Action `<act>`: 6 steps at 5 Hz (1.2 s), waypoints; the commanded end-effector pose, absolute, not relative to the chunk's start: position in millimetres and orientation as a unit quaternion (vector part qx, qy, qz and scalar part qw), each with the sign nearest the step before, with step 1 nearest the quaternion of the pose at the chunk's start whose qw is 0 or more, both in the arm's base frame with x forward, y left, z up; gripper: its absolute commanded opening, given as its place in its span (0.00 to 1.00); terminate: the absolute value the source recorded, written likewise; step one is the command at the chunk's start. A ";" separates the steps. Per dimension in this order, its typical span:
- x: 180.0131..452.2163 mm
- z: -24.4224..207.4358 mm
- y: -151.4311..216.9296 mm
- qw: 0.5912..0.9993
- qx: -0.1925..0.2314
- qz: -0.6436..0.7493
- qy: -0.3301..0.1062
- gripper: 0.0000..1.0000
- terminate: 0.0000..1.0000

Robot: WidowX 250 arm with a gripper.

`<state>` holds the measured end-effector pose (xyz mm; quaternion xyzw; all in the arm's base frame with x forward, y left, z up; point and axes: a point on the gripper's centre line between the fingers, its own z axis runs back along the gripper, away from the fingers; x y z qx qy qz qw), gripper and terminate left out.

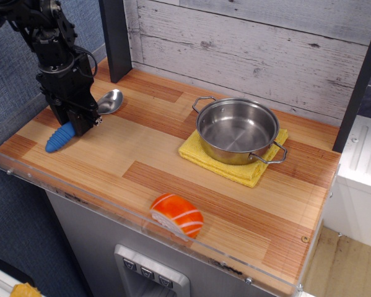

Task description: Place the spoon upright on the table

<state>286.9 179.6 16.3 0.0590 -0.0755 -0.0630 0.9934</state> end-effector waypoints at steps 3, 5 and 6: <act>282.1 54.5 195.5 0.991 0.097 -0.042 -0.080 1.00 0.00; 271.9 90.8 180.1 0.990 0.114 -0.032 -0.078 1.00 0.00; 254.5 100.1 161.7 0.993 0.095 -0.028 -0.060 1.00 0.00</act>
